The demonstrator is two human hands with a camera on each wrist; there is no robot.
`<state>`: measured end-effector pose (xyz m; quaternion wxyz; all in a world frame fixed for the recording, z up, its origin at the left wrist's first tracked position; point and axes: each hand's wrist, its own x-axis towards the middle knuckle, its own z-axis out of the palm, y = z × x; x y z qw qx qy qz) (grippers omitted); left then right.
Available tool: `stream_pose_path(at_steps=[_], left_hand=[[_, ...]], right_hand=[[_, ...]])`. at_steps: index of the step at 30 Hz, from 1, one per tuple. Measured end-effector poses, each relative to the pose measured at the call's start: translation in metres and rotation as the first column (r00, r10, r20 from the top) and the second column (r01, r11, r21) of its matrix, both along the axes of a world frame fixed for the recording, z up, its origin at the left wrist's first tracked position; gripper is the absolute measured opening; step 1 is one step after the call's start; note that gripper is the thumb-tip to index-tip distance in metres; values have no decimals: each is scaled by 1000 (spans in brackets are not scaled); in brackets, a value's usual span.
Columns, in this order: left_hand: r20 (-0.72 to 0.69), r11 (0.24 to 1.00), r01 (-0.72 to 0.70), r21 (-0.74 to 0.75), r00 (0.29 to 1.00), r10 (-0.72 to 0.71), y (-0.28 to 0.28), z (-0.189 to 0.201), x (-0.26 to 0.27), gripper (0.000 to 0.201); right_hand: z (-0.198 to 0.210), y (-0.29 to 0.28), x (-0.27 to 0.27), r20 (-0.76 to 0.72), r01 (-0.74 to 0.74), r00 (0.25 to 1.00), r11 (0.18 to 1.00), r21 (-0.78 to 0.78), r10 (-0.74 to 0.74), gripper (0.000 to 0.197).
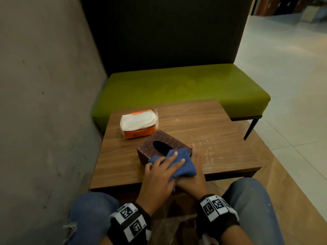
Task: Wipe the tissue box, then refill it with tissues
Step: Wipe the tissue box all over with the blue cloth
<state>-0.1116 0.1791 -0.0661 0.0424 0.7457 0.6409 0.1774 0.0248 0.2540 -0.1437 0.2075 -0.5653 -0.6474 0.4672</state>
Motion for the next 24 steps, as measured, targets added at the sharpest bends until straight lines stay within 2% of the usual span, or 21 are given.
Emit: stream_pose_path(at_steps=[1,2,3,4,6,8,10,13,15,16,18,21,22,24], left_hand=[[-20,1000,-21,7,1000,22,2,-2,-4,52],[-22,999,-40,10,999,41,6,-3,-8,48],[-8,997,-72,19,997,73,11,-1,-11,46],[26,992,-129,-4,991,129,18,1,-18,48],[112,958,-275,-78,953,283,36,2,-36,50],[170,942,-331,-56,927,336,48,3,-52,50],[250,957,-291,0,926,282,45,5,-46,51],[352,999,-39,4,935,35,12,-4,-9,45],[345,994,89,57,933,-104,-4,-8,-4,49],[312,992,106,74,942,-124,-2,-8,-10,49],[294,996,51,80,953,-72,14,-12,-30,47],[398,984,-177,-7,902,165,42,-3,-55,47],[385,975,-219,-41,897,218,45,-3,-55,48],[294,983,-180,-27,939,180,37,-5,-39,49]], right_hand=[[0,-3,-5,-6,16,1000,990,140,-16,98],[17,-10,-9,5,14,1000,983,183,-16,102],[26,-12,-10,22,-57,998,971,233,53,111],[37,-10,-9,8,-29,1000,957,287,28,118],[47,-9,2,-27,13,1000,951,310,-5,126],[52,-10,-3,2,3,1000,954,301,-4,128],[51,-10,-7,46,-16,999,950,311,1,128],[53,-10,-4,28,-22,999,964,266,16,121],[54,-14,-4,31,-34,999,971,239,27,118],[55,-16,-3,25,-40,999,969,246,35,124],[55,-15,-3,30,-13,1000,959,283,5,132],[56,-15,-5,55,-1,998,941,338,-18,130],[56,-14,-5,61,-1,998,940,340,-21,130],[58,-13,-4,111,-28,994,939,342,-11,132]])
